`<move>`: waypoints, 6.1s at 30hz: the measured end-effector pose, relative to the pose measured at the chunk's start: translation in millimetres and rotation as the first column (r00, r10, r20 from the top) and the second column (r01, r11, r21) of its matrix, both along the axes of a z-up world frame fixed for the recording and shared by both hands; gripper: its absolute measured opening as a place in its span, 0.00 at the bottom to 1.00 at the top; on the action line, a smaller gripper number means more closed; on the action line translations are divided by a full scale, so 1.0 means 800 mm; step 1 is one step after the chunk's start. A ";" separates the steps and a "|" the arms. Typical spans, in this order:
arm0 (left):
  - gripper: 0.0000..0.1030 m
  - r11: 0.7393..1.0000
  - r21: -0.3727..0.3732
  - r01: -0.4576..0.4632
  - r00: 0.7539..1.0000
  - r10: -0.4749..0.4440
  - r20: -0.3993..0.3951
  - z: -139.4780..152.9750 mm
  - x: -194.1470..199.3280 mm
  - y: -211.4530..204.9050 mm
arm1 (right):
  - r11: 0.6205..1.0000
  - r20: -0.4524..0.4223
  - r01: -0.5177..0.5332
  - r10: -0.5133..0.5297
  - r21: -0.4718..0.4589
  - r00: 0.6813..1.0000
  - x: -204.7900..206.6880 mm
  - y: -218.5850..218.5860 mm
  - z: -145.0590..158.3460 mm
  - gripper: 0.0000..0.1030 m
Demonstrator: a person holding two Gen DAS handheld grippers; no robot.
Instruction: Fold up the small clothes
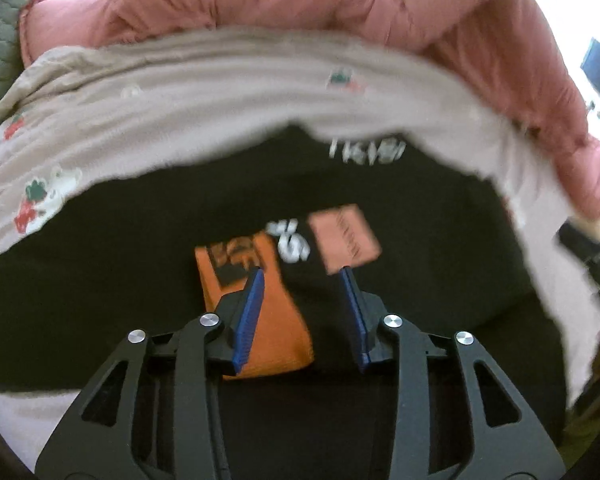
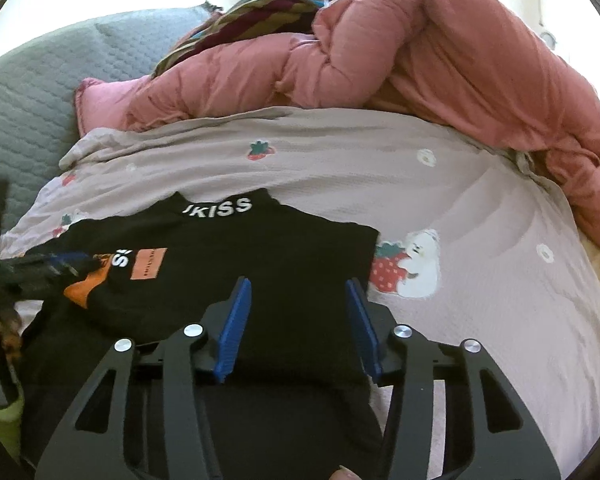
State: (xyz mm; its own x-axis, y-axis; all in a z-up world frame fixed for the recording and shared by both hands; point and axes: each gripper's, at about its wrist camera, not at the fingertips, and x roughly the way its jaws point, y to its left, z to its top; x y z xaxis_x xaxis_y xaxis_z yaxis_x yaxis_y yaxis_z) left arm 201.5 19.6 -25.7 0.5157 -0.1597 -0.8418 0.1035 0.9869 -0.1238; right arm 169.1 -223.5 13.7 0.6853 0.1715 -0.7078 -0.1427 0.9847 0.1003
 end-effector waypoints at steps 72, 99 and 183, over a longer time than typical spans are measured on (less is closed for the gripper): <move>0.91 0.947 -0.057 -0.317 0.934 0.322 0.153 0.048 -0.118 0.165 | 0.977 0.022 -0.213 0.213 0.006 0.977 -0.037 0.158 0.036 0.93; 0.91 0.844 -0.083 -0.530 0.825 0.536 0.181 0.057 -0.132 0.252 | 0.934 0.022 -0.357 0.356 0.022 0.934 -0.012 0.277 0.030 0.93; 0.04 0.939 -0.258 -0.226 0.864 0.316 0.392 0.088 -0.134 0.169 | 0.959 -0.004 -0.238 0.241 0.154 0.970 -0.021 0.175 0.011 0.93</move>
